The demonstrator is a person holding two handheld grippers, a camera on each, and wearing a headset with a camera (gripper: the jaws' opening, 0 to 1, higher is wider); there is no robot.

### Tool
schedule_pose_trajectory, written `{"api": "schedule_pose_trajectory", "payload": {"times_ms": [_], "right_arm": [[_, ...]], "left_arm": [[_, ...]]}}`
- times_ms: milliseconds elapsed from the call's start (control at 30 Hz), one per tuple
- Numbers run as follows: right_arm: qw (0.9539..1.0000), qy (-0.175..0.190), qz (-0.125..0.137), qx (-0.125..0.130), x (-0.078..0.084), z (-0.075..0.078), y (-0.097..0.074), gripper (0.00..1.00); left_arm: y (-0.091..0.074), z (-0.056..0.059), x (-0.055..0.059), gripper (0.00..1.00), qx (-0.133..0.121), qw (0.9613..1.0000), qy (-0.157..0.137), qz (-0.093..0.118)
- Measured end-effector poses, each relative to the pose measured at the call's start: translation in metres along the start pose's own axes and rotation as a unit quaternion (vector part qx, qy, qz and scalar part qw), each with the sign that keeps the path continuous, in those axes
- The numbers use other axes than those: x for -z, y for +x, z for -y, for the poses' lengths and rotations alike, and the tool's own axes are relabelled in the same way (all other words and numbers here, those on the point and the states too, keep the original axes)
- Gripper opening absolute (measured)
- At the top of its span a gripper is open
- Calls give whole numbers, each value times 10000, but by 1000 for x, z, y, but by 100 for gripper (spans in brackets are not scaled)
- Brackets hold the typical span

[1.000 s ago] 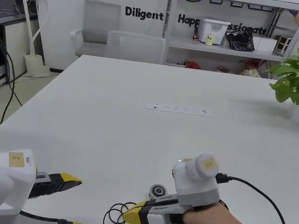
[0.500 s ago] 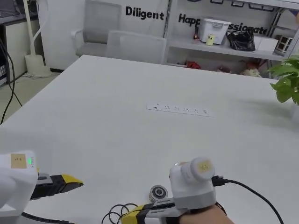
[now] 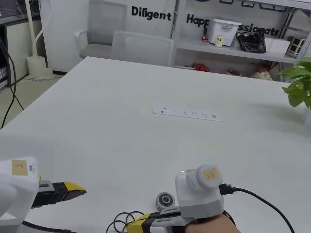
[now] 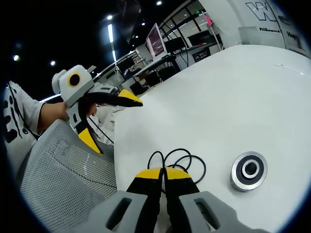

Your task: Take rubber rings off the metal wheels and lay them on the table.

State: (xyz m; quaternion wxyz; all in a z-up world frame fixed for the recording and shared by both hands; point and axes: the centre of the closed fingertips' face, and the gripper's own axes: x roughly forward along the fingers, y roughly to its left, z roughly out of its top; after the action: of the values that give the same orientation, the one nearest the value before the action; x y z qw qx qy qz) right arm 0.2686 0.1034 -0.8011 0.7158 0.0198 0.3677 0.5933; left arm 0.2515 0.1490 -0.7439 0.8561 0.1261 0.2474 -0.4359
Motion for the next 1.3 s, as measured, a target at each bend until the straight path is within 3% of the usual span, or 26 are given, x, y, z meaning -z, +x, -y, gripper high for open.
{"api": "schedule_pose_trajectory", "payload": {"times_ms": [667, 1300], "right_arm": [[9999, -116, 64, 92, -4, 2, -6, 4], [9987, -438, 261, 60, -23, -8, -20, 10]], "left_arm": [[2, 5, -4, 63, 42, 10000, 54, -26], [0, 4, -8, 64, 47, 10000, 82, -5]]}}
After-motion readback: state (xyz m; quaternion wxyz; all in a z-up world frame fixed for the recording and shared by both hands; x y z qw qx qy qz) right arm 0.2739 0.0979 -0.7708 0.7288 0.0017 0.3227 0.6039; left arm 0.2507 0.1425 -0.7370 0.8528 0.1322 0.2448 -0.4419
